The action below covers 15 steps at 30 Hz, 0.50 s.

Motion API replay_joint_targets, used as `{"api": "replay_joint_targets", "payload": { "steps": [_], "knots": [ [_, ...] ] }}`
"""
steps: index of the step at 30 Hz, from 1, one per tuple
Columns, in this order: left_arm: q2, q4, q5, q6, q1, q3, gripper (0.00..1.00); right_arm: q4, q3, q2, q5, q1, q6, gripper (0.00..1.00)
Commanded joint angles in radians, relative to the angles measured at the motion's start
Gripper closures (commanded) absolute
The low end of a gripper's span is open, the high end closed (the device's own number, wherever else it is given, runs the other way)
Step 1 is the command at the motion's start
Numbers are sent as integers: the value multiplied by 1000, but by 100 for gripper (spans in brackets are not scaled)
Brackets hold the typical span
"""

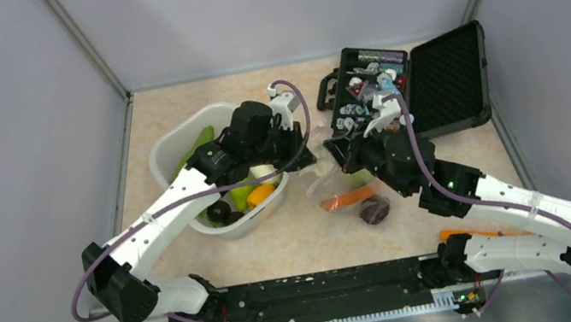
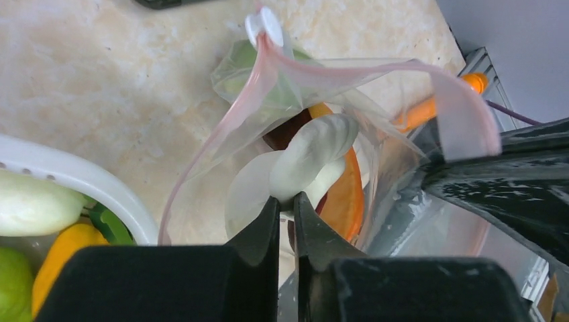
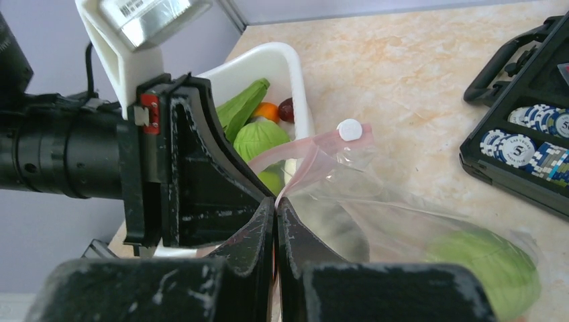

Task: Place the food in the zip-top bag and seal the zipper
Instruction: Place the fake vegetable in the zipper food storage bag, then pick up the fake vegetable from the bin.

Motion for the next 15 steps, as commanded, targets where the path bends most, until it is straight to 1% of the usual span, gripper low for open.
{"api": "replay_joint_targets", "payload": {
  "steps": [1,2,3,4,5,6,11,12,14,15],
  "knots": [
    [-3,-1,-19,13,-8,45,81,79,-1,-37,7,-7,5,100],
    [-4,-2,-26,12,-8,45,73,80,-2,-38,5,-6,4,100],
    [-5,4,-26,12,-8,43,68,79,-2,-37,5,-6,3,100],
    [-7,10,-20,13,-8,41,60,78,-2,-37,6,-6,4,100],
    [-11,16,-19,15,-8,38,57,78,-4,-39,5,-7,4,100],
    [-15,20,-16,15,-8,36,56,78,-5,-40,5,-6,3,100],
    [-64,19,-54,43,-8,27,39,67,-13,-51,25,-6,4,100],
    [-88,24,-58,56,-8,21,34,66,-16,-54,29,-6,4,100],
    [-136,46,-60,74,-8,-9,21,66,-25,-62,42,-5,4,100],
    [-161,59,-62,83,-8,-25,18,65,-30,-64,46,-6,4,100]
  ]
}}
